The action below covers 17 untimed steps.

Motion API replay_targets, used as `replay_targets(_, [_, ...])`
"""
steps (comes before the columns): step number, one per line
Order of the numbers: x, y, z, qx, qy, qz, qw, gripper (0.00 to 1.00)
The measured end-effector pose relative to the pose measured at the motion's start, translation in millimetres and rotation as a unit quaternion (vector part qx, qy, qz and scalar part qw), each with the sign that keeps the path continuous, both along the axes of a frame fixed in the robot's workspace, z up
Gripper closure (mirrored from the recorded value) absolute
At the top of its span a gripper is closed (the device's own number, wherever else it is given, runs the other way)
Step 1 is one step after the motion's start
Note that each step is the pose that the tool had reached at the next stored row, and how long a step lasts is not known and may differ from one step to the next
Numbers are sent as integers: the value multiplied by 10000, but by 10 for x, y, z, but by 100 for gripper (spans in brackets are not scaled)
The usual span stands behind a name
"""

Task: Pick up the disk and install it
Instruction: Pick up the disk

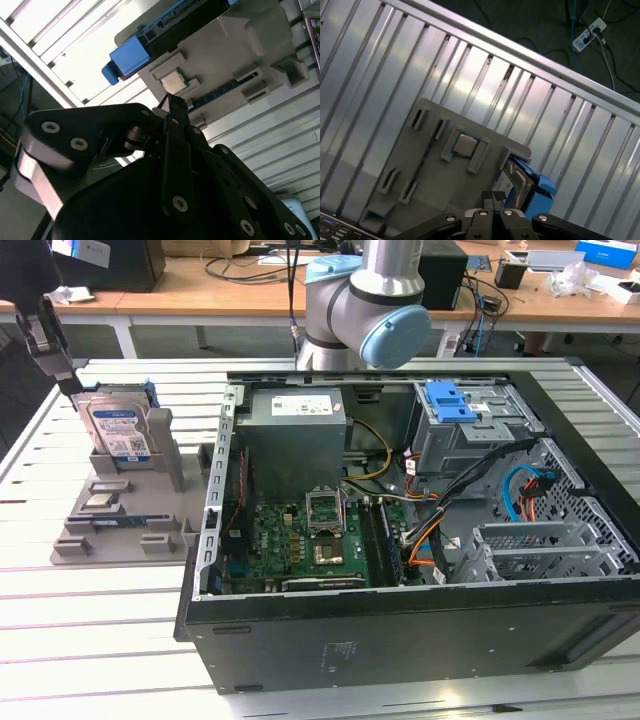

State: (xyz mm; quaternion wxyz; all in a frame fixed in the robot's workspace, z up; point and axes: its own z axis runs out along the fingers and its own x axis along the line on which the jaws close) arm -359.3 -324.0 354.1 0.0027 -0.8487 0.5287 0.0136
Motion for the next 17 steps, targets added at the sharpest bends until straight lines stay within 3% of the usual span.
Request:
replay_targets(3, [0, 0, 0, 0, 0, 241, 9997, 90])
replay_targets(7, [0, 0, 0, 0, 0, 568, 9984, 90])
replay_targets(9, [0, 0, 0, 0, 0, 814, 9967, 90])
replay_targets(17, [0, 0, 0, 0, 0, 1363, 9907, 90])
